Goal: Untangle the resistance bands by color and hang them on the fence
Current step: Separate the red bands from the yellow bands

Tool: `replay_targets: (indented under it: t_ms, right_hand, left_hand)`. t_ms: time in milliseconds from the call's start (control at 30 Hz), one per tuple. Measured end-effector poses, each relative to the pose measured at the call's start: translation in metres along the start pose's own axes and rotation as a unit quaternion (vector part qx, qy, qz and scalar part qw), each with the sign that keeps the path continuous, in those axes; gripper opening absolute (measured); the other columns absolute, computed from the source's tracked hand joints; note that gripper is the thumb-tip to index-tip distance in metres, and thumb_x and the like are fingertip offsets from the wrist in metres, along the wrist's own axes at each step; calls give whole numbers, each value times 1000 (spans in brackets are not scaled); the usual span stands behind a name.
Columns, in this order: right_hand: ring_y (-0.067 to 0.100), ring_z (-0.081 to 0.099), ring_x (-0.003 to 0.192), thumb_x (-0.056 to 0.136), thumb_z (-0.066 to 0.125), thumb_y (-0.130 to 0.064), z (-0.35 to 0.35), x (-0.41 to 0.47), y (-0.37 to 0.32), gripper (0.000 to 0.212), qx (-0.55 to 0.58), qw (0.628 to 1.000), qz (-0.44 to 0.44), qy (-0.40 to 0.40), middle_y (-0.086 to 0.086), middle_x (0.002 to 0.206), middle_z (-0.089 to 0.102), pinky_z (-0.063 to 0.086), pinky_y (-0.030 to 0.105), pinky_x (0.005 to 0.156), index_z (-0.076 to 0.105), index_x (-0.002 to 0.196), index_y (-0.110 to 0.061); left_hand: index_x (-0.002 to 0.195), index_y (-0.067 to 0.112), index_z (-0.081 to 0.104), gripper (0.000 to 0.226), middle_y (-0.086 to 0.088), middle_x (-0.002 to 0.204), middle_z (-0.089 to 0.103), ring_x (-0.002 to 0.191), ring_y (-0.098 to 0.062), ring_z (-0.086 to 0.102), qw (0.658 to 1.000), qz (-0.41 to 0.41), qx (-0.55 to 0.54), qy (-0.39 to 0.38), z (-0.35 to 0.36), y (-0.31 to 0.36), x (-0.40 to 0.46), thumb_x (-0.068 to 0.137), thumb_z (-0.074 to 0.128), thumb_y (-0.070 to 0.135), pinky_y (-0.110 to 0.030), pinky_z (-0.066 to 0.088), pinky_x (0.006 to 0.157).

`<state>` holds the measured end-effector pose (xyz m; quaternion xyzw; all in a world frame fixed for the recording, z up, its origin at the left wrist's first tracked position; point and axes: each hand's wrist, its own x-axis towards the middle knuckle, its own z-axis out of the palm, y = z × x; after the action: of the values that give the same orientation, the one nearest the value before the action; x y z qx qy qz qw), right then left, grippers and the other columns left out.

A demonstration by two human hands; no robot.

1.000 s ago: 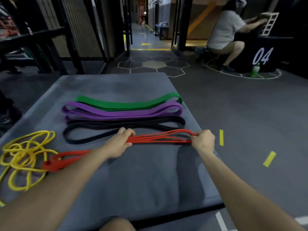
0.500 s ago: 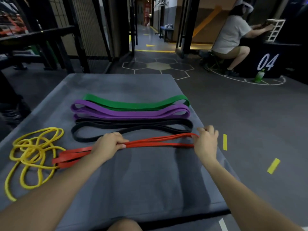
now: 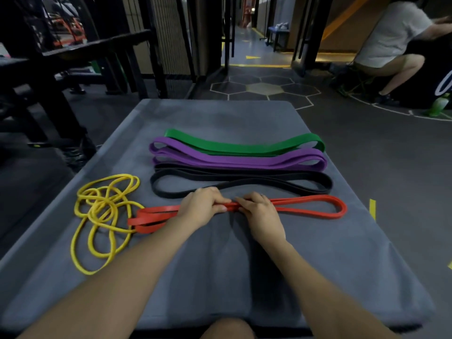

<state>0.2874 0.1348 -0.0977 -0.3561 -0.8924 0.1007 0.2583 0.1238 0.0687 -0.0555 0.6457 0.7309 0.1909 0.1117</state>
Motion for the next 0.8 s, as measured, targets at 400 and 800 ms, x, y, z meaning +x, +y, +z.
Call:
replay_targets:
  t_ms: [400, 800]
  right_hand:
    - [35, 59, 81, 86, 59, -5, -6, -5, -8, 28, -41, 999, -13, 24, 10, 94, 64, 52, 43, 73, 67, 112, -10]
    - [32, 55, 78, 90, 46, -17, -2, -6, -6, 33, -68, 997, -5, 33, 9, 96, 62, 50, 39, 71, 67, 114, -7]
  left_hand:
    - [144, 33, 25, 47, 3, 136, 42, 123, -21, 45, 955, -14, 294, -31, -46, -53, -75, 99, 35, 36, -32, 35, 96]
    - [138, 29, 29, 46, -1, 134, 38, 128, -22, 36, 974, -78, 206, -53, -55, -81, -58, 95, 44, 22, -40, 31, 104]
